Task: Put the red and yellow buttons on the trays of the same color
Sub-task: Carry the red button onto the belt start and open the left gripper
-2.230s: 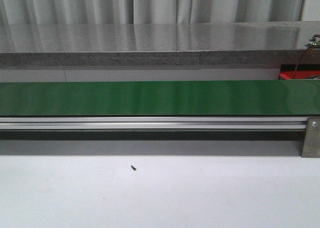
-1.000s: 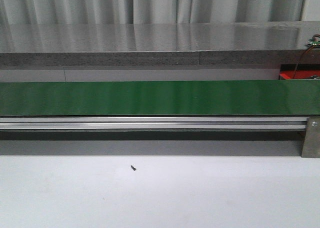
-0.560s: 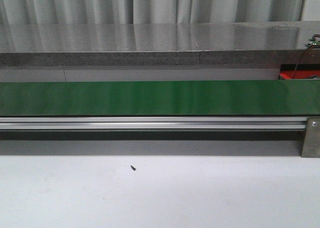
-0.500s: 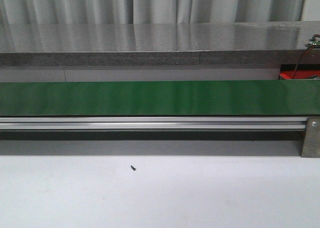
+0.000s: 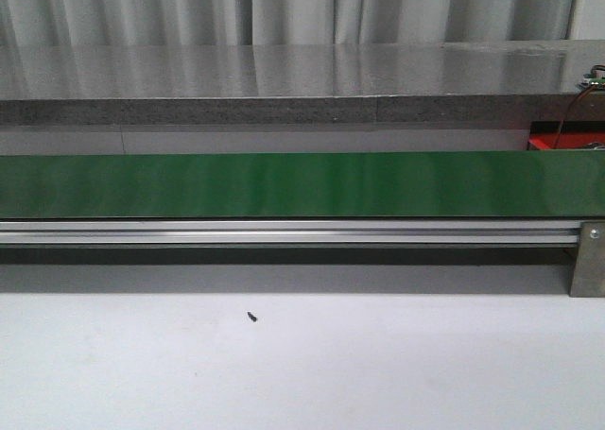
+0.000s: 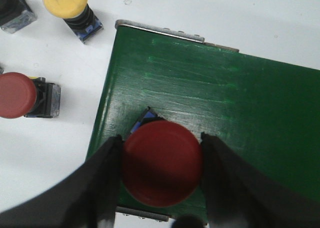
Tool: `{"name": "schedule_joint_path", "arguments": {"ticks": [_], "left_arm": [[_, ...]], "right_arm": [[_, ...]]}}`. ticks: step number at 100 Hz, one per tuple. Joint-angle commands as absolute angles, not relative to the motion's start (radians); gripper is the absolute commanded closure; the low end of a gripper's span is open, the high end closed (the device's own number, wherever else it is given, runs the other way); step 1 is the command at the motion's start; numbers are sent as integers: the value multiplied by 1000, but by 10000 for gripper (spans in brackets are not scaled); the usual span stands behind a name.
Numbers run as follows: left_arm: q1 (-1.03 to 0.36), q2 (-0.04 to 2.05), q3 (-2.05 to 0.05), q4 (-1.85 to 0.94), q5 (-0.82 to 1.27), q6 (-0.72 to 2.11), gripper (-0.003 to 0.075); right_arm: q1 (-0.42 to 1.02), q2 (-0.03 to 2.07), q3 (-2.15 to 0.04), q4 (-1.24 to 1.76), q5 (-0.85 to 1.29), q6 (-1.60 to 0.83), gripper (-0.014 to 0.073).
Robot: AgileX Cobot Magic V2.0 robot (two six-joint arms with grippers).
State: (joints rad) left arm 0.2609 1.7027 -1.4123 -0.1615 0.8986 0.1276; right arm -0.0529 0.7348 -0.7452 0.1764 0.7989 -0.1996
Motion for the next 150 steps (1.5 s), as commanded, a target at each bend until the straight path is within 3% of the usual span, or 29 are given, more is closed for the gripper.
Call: {"name": "schedule_joint_path", "arguments": {"ticks": [1,33,42,53,64,105,150], "left_arm": [[255,1682,-1445,-190,865,122,509],[255,1716,-1445,-196,878,122,493],[255,1716,-1445,-198,878,132,400],[255,1714,-1445,-212,878,146,214],[255,1706,-1452,-238,874,149,129],[271,1621,-1499,-284,817,176,131],[449,1635,-1488,-208,792,164,131]], "right_arm": [[-54,733,-769,178,744,-204,662],[-54,733,-769,178,744,-204,662],[-54,733,-769,178,744,-204,662],[-54,733,-769,178,744,-204,662],[-54,733,-769,178,744,-204,662],[-54,733,-769,178,744,-204,662],[-54,733,-769,178,744,-204,662]]}}
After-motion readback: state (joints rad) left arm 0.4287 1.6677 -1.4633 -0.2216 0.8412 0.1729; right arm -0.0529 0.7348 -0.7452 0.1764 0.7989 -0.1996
